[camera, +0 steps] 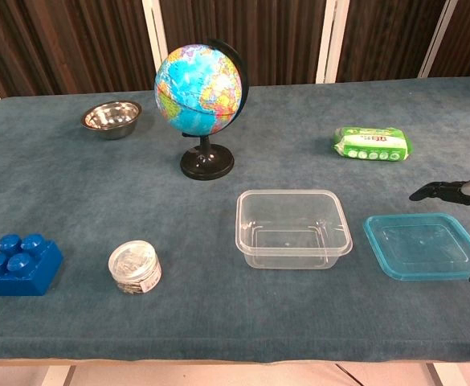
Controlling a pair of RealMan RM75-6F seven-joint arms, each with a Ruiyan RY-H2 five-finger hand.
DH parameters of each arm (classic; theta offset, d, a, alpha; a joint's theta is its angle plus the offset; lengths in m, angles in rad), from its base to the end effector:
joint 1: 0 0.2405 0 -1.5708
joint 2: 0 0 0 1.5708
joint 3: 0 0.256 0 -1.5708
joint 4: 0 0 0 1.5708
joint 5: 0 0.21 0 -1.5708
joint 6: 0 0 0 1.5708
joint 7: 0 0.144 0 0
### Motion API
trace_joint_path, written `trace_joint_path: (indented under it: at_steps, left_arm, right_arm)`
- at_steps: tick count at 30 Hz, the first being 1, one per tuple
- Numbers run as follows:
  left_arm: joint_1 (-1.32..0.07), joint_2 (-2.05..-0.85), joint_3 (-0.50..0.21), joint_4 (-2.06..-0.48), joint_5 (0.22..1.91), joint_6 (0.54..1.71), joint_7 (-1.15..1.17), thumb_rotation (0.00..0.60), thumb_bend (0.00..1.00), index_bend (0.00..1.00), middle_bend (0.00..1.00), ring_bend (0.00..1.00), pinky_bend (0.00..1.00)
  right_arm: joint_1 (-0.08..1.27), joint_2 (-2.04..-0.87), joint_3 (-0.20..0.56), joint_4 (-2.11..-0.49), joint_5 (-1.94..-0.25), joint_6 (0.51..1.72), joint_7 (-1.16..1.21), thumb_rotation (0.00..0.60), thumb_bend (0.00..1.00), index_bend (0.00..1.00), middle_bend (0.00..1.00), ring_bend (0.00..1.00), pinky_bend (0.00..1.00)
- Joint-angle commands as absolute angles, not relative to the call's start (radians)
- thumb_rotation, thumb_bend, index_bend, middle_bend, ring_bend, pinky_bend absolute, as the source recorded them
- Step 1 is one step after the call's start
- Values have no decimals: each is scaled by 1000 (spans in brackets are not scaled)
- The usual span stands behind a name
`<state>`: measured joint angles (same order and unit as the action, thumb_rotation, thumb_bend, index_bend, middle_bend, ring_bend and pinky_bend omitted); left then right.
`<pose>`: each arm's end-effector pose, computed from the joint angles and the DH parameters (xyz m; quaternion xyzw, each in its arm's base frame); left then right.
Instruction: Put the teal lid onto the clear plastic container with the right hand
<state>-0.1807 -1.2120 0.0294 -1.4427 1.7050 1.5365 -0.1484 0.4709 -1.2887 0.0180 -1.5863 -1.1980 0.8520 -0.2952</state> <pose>-0.2949 0.1924 0.1276 -0.6631 -0.3469 -0.4548 0.4828 -0.2759 -0.2599 0.0299 0.7594 -0.4457 0.2080 0.4259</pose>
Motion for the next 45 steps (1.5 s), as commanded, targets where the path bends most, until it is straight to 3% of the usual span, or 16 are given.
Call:
trace_joint_path:
  at_steps: [1,13,28,31,35,39,45]
  left_arm:
    - [-181,-1215,27,-1437,1709,1545,-156,600,313,0,0,0,2]
    - [-191,-1225,23,-1441,1695,1519,-135,600,315,0,0,0,3]
    - [-194,-1227,21,-1443,1679,1507,-120,600,315,0,0,0,3]
    - [-194,-1225,22,-1444,1679,1507,-121,600,315,0,0,0,3]
    - [-194,-1224,22,-1443,1680,1508,-124,600,315,0,0,0,3]
    - [-194,-1224,23,-1443,1680,1507,-127,600,316,0,0,0,3]
    - [-194,-1223,23,-1443,1680,1509,-129,600,315,0,0,0,4]
  right_arm:
    - [478,-1290,15,-1588,-1193,844,-298,600,0,0,0,0,5]
    - [556,-1252,27,-1639,-1079,753,-362,600,0,0,0,0,0]
    - [614,-1296,-1,-1612,-979,749,-415,600,0,31,0,0,0]
    - [615,-1302,-4,-1604,-978,752,-404,600,0,64,0,0,0]
    - [610,-1316,-10,-1588,-984,771,-397,600,0,211,0,0,0]
    - [609,-1322,-17,-1582,-988,775,-389,600,0,269,0,0,0]
    - [612,-1325,-27,-1579,-990,790,-404,600,0,244,0,0,0]
